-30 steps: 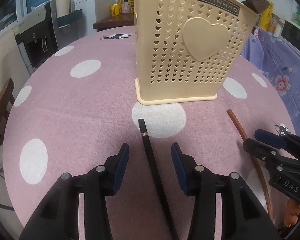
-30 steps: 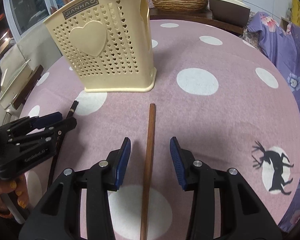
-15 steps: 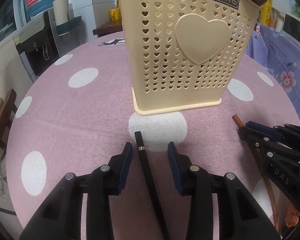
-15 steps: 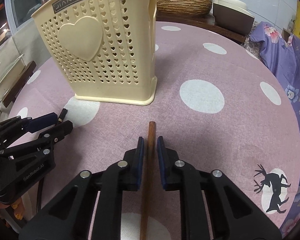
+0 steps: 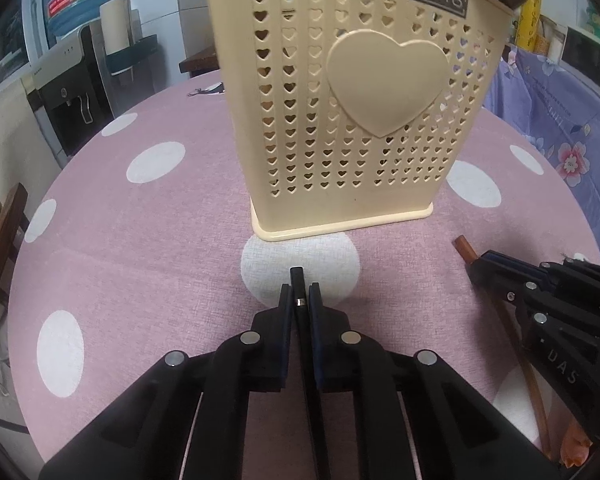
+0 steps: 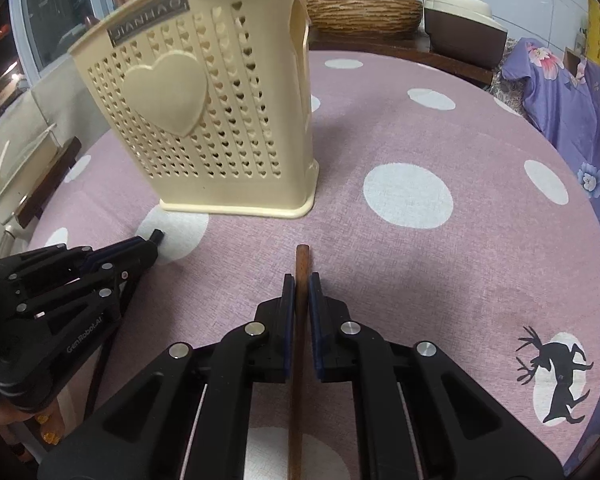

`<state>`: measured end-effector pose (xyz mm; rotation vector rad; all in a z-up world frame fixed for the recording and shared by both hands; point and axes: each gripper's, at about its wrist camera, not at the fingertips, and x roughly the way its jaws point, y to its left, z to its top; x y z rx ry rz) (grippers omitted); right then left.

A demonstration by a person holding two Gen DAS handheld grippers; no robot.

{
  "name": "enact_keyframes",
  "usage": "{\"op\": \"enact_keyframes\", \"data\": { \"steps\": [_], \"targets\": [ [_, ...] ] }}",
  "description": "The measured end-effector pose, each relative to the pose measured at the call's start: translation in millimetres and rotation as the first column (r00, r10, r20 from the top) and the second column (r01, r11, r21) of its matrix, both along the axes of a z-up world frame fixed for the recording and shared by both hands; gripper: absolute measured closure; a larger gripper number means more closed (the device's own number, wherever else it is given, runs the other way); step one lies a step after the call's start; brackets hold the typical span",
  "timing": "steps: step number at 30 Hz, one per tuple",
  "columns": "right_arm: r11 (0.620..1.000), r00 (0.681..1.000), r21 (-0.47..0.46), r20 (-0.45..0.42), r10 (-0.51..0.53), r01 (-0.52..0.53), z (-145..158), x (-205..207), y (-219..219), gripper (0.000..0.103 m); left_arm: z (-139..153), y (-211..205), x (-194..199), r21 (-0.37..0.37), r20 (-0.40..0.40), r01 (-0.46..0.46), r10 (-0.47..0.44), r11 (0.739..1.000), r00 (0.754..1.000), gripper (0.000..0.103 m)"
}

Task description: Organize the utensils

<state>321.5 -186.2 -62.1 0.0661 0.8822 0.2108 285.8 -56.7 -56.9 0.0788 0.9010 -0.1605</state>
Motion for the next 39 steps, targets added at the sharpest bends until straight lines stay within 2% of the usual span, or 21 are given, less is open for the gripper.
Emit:
{"op": "enact_keyframes", "data": {
  "steps": [4, 9, 11, 17, 20, 24, 27, 32, 39],
  "targets": [
    [0.999, 0.998, 0.045, 0.053, 0.020, -0.022, 18.1, -9.5, -5.7, 0.095, 14.4, 5.8, -6.7, -0.061, 0.041, -0.001, 0.003, 0.998, 0.999, 0.094],
    [0.990, 0.990, 0.130, 0.133, 0.036, -0.054, 54.8, -27.5, -22.3, 0.095, 51.7, 14.0, -25.5, -0.124, 0.133, 0.017, 0.000, 0.992, 0.991, 0.094],
    [0.982, 0.985, 0.170, 0.168, 0.047, -0.076, 73.4, -37.4, -30.1, 0.095, 72.8, 20.1, -35.4, -0.150, 0.185, 0.023, 0.005, 0.988, 0.983, 0.094],
    [0.968, 0.953, 0.210, 0.295, 0.069, -0.135, 128.0, -66.7, -50.3, 0.095, 129.8, 34.3, -64.5, -0.187, 0.325, 0.064, 0.001, 0.980, 0.946, 0.094],
    [0.963, 0.940, 0.223, 0.334, 0.067, -0.148, 149.3, -76.8, -59.7, 0.095, 148.1, 39.0, -72.9, -0.201, 0.358, 0.086, -0.008, 0.976, 0.934, 0.094],
    [0.966, 0.936, 0.211, 0.346, 0.069, -0.149, 158.8, -81.9, -58.9, 0.095, 155.3, 43.7, -77.0, -0.196, 0.383, 0.075, 0.006, 0.978, 0.924, 0.097],
    [0.965, 0.935, 0.213, 0.349, 0.068, -0.150, 160.2, -83.5, -56.7, 0.095, 156.6, 46.4, -76.4, -0.220, 0.376, 0.081, 0.008, 0.972, 0.927, 0.101],
    [0.964, 0.929, 0.215, 0.362, 0.072, -0.158, 164.6, -86.4, -56.3, 0.095, 160.0, 46.0, -81.7, -0.204, 0.393, 0.093, -0.006, 0.974, 0.919, 0.101],
    [0.965, 0.930, 0.220, 0.363, 0.057, -0.145, 163.8, -87.6, -59.5, 0.095, 142.1, 53.8, -63.7, -0.190, 0.325, 0.038, 0.027, 0.981, 0.945, 0.101]
  ]
}}
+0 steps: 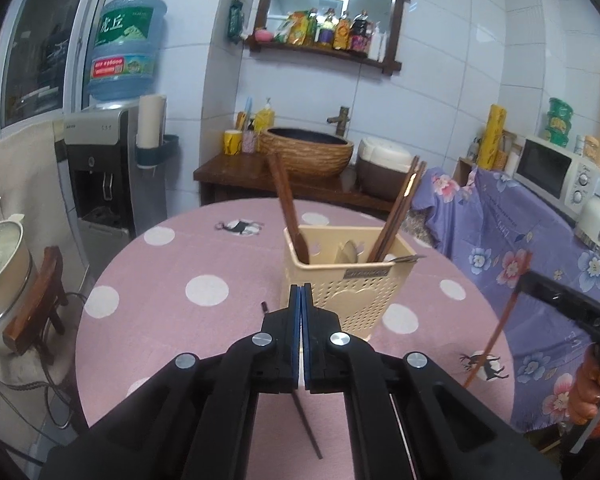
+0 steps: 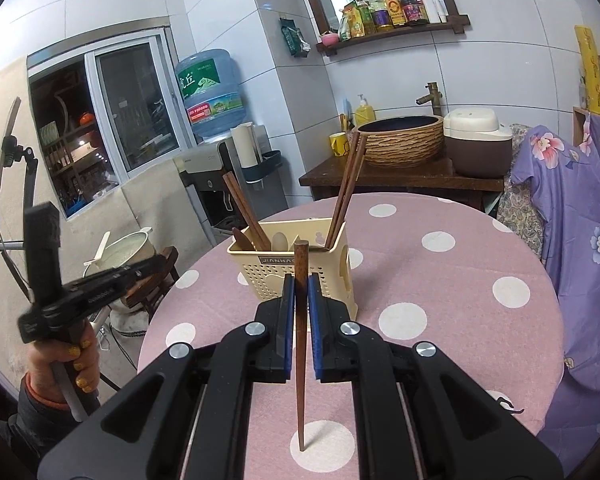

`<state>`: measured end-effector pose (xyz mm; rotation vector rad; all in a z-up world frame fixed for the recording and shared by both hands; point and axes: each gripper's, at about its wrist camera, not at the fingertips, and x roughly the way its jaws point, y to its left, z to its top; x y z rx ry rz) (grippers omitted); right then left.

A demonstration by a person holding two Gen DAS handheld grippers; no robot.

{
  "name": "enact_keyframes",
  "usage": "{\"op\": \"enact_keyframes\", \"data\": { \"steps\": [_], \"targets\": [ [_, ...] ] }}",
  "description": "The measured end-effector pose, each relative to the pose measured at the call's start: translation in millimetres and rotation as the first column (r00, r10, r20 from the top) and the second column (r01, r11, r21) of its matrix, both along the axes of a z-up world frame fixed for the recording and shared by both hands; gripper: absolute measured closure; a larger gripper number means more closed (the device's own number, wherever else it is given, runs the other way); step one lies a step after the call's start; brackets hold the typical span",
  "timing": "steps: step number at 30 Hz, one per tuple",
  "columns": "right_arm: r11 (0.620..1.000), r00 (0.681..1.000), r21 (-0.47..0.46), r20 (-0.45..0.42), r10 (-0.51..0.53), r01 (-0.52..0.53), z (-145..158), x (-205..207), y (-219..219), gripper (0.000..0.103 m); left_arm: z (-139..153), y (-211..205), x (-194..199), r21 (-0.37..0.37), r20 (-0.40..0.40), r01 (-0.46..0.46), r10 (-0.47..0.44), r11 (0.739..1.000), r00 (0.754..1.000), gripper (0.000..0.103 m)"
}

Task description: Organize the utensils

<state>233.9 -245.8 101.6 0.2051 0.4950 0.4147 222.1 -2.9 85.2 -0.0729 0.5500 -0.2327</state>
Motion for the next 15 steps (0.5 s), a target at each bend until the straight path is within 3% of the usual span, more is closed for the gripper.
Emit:
{"op": "enact_keyframes", "data": {
  "steps": [2, 4, 5, 9, 13, 15],
  "targets": [
    [1.000, 1.000, -0.003, 0.003, -0.006, 0.006, -0.5, -0.6, -0.7, 0.095, -13.8, -2.9, 8.2, 0.047, -0.045, 0.001, 0.001, 0.999, 0.999, 0.091],
    [1.000, 1.000, 0.002, 0.004, -0.005, 0.005, -0.3, -1.2, -1.0, 0.095, -37.1, -10.5, 17.5, 0.075, -0.127, 0.025, -0.015, 0.997, 0.992, 0.046],
    [1.000, 1.000, 0.002, 0.004, -0.004, 0.004, -0.2, -1.2, -1.0, 0.095, -49.4, -15.9, 20.9, 0.084, -0.159, 0.045, -0.031, 0.995, 0.987, 0.044],
    [1.000, 1.000, 0.000, 0.008, -0.013, 0.013, 0.3, -4.0, -0.3, 0.095, -104.9, -43.5, 34.7, 0.199, -0.270, 0.077, -0.021, 0.977, 0.963, 0.046],
    [1.000, 1.000, 0.000, 0.008, -0.014, 0.014, 1.0, -6.1, -0.5, 0.095, -143.6, -46.5, 45.3, 0.213, -0.369, 0.067, 0.017, 0.975, 0.929, 0.069],
    [1.000, 1.000, 0.000, 0.009, -0.013, 0.013, 0.9, -6.8, -0.9, 0.095, -143.3, -45.2, 39.7, 0.241, -0.341, 0.051, 0.035, 0.969, 0.940, 0.083]
  ]
}}
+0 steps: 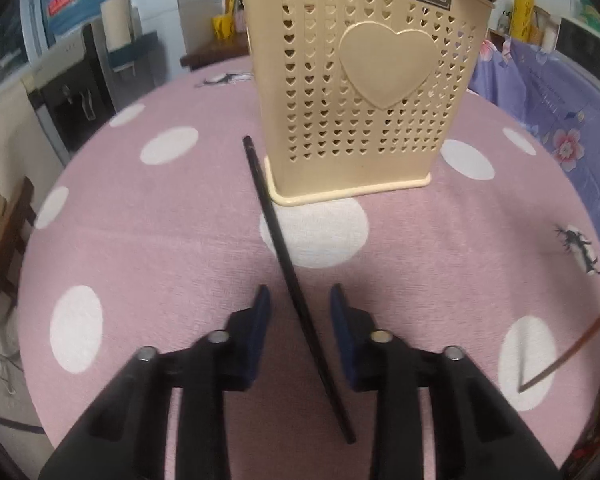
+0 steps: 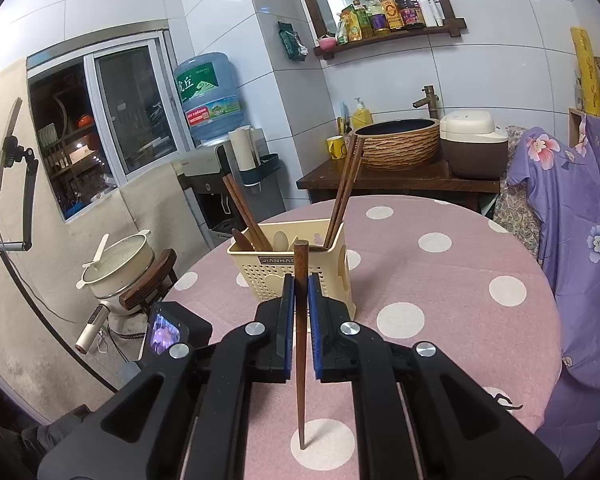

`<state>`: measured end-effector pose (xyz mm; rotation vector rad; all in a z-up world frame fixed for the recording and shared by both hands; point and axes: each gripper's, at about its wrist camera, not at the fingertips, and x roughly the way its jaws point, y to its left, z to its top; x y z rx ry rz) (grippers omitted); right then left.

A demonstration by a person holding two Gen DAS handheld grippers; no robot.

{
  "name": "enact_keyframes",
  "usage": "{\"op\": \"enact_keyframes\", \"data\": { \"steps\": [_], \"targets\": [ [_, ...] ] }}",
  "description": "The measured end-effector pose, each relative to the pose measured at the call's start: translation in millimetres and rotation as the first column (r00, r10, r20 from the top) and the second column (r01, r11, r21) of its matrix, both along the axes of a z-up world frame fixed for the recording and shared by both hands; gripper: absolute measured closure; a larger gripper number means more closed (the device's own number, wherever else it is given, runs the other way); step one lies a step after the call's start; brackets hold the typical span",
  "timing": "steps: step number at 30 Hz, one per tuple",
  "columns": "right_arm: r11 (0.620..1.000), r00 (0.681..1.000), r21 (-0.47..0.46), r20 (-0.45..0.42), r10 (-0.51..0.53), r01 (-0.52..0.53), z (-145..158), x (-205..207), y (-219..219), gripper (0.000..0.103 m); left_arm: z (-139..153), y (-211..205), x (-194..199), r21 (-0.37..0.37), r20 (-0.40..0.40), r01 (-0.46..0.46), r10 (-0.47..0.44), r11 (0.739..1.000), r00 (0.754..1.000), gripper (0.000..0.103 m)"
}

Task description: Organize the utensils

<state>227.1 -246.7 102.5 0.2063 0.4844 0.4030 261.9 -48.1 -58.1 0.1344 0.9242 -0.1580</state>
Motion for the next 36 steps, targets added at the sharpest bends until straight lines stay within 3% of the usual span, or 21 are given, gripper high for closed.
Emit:
{"op": "enact_keyframes", "data": {
  "steps": [1, 2, 12, 14, 16, 18, 21, 29, 36],
  "targets": [
    [1.000, 1.000, 0.001, 0.000, 0.000, 0.000, -0.2, -0.3, -0.4, 0.095, 1.0, 1.1, -3.6, -0.005, -0.004, 0.004, -0.004, 1.000, 1.000, 0.092],
    [1.000, 1.000, 0.003, 0.000, -0.001, 0.001, -0.1, -0.1, -0.3, 0.095, 1.7, 1.5, -7.4, -0.005, -0.007, 0.006, -0.006, 1.000, 1.000, 0.093],
    [1.000, 1.000, 0.013, 0.002, -0.002, 0.002, -0.1, -1.2, -2.1, 0.095, 2.0, 25.3, -84.5, -0.056, -0.041, 0.052, -0.055, 0.997, 0.998, 0.094],
    [1.000, 1.000, 0.015, 0.002, -0.003, 0.003, 0.0, -1.6, -2.4, 0.095, 3.0, 25.5, -87.6, -0.064, -0.062, 0.071, -0.075, 0.995, 0.995, 0.089],
    [1.000, 1.000, 0.017, 0.001, -0.003, 0.003, 0.0, -2.1, -2.3, 0.095, 6.9, 26.1, -82.2, -0.064, -0.052, 0.073, -0.076, 0.995, 0.996, 0.060],
    [1.000, 1.000, 0.017, 0.001, -0.005, 0.005, -0.1, -2.1, -3.0, 0.095, 11.5, 27.3, -72.0, -0.057, -0.012, 0.048, -0.049, 0.997, 0.999, 0.050],
    [1.000, 1.000, 0.013, -0.001, -0.011, 0.011, 0.8, -2.8, -2.4, 0.095, 16.3, 25.7, -38.7, -0.057, -0.010, 0.037, -0.037, 0.998, 0.999, 0.050],
    [1.000, 1.000, 0.014, -0.005, -0.023, 0.023, 0.9, -2.5, -2.8, 0.095, 5.9, 8.4, 41.4, -0.025, -0.041, -0.022, 0.021, 0.999, 0.999, 0.068],
    [1.000, 1.000, 0.003, -0.002, -0.010, 0.010, 2.1, -2.7, 1.6, 0.095, -1.2, 1.7, 53.2, 0.007, -0.042, -0.028, 0.028, 1.000, 0.999, 0.081]
  ]
}}
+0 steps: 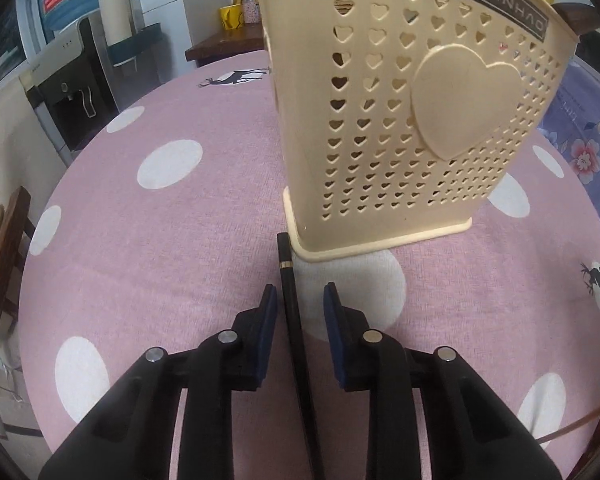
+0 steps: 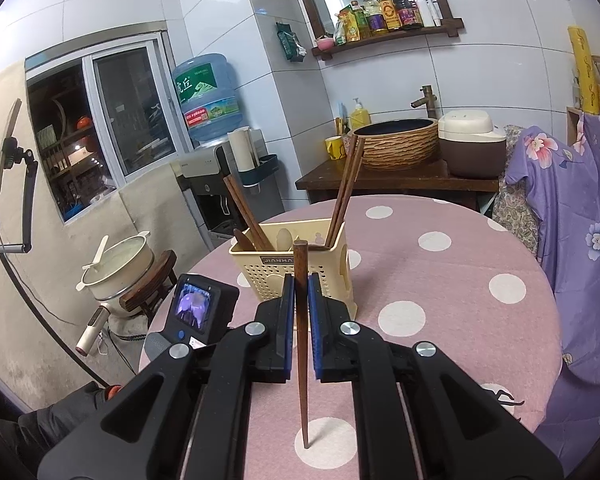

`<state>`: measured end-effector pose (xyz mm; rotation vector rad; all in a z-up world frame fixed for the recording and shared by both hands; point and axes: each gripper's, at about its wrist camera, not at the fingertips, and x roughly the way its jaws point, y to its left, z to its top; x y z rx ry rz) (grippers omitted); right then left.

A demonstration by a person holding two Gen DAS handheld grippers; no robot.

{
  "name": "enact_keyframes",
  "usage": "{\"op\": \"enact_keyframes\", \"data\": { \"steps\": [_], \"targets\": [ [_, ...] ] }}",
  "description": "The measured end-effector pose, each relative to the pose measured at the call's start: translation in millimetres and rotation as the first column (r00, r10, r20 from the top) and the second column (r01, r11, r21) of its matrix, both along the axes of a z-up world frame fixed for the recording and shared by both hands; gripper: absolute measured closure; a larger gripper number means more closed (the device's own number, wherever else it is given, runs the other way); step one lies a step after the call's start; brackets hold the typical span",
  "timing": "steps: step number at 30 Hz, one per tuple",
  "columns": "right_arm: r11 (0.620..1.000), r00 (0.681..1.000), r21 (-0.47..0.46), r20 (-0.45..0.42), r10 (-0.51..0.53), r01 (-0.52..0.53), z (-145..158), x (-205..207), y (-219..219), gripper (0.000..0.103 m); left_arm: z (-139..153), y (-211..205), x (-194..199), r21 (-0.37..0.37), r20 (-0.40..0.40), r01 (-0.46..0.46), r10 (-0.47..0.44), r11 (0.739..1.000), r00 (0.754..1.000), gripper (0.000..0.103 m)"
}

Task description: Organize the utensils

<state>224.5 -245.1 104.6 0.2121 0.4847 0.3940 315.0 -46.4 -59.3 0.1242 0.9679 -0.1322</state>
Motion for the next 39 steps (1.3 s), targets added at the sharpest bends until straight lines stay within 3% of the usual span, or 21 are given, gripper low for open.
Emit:
{"op": "enact_keyframes", "data": {
  "steps": [4, 10, 16, 20, 25, 30, 39],
  "targets": [
    [1.000, 1.000, 0.005, -0.002, -0.004, 0.004, 0.4, -0.1, 0.2, 0.095, -0.5, 2.1, 4.6, 0.017, 0.003, -0.012, 0.012, 1.000, 1.000, 0.093],
    [1.000, 1.000, -0.002, 0.000, -0.008, 0.008, 0.6, 0.8, 1.9, 0.095, 1.3, 15.1, 3.1, -0.037, 0.010, -0.042, 0.043, 0.998, 0.999, 0.095],
    [1.000, 1.000, -0.014, 0.005, -0.006, 0.006, 1.6, 0.0, 5.7, 0.095, 34.1, 31.2, -20.0, -0.104, 0.114, -0.053, 0.065, 0.993, 0.991, 0.095],
    [1.000, 1.000, -0.019, 0.007, -0.003, 0.003, 2.2, -0.8, 9.6, 0.095, 74.6, 43.7, -45.1, -0.174, 0.222, -0.039, 0.078, 0.984, 0.972, 0.095],
    [1.000, 1.000, -0.021, 0.011, 0.002, -0.001, 2.8, -1.7, 13.4, 0.095, 125.0, 54.1, -81.7, -0.204, 0.376, -0.014, 0.091, 0.979, 0.922, 0.095],
    [1.000, 1.000, -0.021, 0.010, 0.003, -0.003, 2.7, -1.3, 16.4, 0.095, 140.2, 56.5, -95.4, -0.220, 0.419, 0.007, 0.088, 0.976, 0.904, 0.095],
    [1.000, 1.000, -0.027, 0.014, 0.009, -0.009, 2.8, -1.3, 19.3, 0.095, 142.3, 62.3, -100.4, -0.242, 0.428, 0.010, 0.098, 0.970, 0.898, 0.095]
  ]
}}
